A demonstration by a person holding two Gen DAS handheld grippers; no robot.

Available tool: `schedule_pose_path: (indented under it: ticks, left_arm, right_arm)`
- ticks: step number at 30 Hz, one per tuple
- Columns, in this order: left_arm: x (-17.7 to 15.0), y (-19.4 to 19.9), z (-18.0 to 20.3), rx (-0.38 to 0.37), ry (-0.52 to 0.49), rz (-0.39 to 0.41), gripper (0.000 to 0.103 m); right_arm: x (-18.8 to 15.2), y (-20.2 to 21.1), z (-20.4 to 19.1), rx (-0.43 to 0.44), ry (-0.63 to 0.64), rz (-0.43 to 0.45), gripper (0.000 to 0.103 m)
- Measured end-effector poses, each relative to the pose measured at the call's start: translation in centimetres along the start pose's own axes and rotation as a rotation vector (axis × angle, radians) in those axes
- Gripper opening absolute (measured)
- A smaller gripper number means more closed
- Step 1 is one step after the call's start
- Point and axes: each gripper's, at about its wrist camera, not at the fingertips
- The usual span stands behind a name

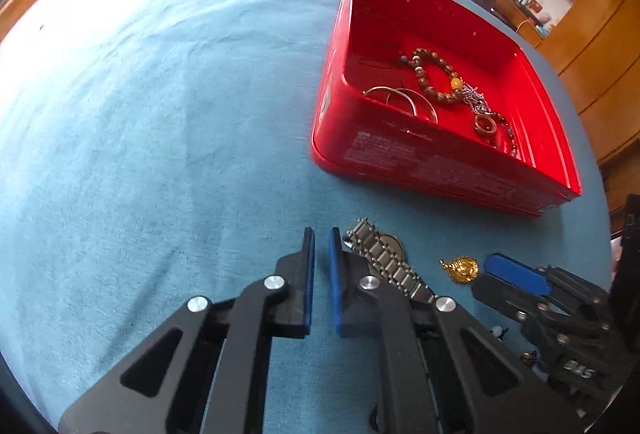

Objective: Organize jewelry
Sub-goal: 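Close left tool on the silver wristwatch band and lift it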

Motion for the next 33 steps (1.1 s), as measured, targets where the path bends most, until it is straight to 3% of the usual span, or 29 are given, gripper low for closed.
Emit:
schedule_pose_path:
  ticks: [4, 8, 11, 12, 16, 22, 28, 33]
  left_arm:
    - [-0.6, 0.3, 1.4, -0.029, -0.038, -0.002, 0.007]
    - [-0.9, -0.5, 2.1, -0.033, -0.049, -0.022, 0.008]
    - [-0.8, -1.0, 1.9, -0.034, -0.035, -0.031, 0.008]
    - [-0.8, -1.1, 1.9, -0.035, -0.029, -0.034, 0.008]
    - [-0.7, -1.3, 2.0, -0.04, -0.009, -0.036, 0.035]
    - [-0.6, -2.1, 3.0, -0.009, 0.007, -0.034, 0.046]
    - [-0.4, -2.7, 4.3, 0.063, 0.003, -0.01, 0.047]
    - [-0.8, -3.1, 5.8, 0.12, -0.061, -0.001, 0.039]
  right_arm:
    - [0.5, -0.8, -0.2, -0.02, -0.014, -0.009, 0.037]
    - [0.6, -1.5, -1.6, -0.096, 0.031, 0.002, 0.038]
    - [0.3, -1.9, -3.0, -0.225, 0.104, 0.011, 0.024]
    - [0.2, -1.9, -3.1, -0.23, 0.109, 0.01, 0.021]
    - [-0.1, -1.0, -2.2, -0.195, 0.085, 0.015, 0.018]
    - [-0.4, 1.1, -0.9, -0.155, 0.046, 0.063, 0.017]
    - [-0.5, 1.9, -0.3, -0.129, 0.03, 0.07, 0.017]
    - [-0.4, 2.0, 0.1, -0.11, 0.021, 0.072, 0.017]
Point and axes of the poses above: each gripper's, at about its wrist camera, not at the fingertips, and y roughly against the way its jaws point, z to its right, x to its top, and after that the axes turned 11 degrees about -z, right-handed
